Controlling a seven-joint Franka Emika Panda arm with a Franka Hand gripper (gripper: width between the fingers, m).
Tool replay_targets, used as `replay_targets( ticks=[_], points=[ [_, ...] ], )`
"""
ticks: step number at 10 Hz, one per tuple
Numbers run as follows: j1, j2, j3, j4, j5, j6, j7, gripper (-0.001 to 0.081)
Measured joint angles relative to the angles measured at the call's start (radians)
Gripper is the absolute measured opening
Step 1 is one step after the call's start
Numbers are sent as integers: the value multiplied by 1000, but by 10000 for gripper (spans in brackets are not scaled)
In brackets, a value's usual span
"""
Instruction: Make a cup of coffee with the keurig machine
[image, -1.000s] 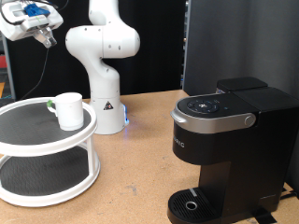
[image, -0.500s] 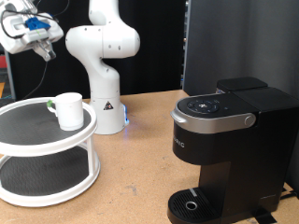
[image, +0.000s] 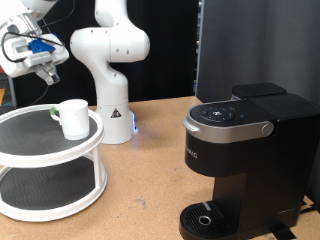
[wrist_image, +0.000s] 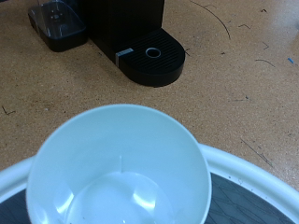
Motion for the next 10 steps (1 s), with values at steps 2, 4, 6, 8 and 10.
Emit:
replay_targets(
  ticks=[2,4,6,8,10],
  points=[
    [5,24,-24,-8,0,31,-32,7],
    [10,41,-51,-16,0,65,-61,129],
    [18,59,-71,-27,0,102,-88,300],
    [38,85,-93,-36,0,123,-120,451],
    [58,108,-113,-41,0,129,-148,589]
  ],
)
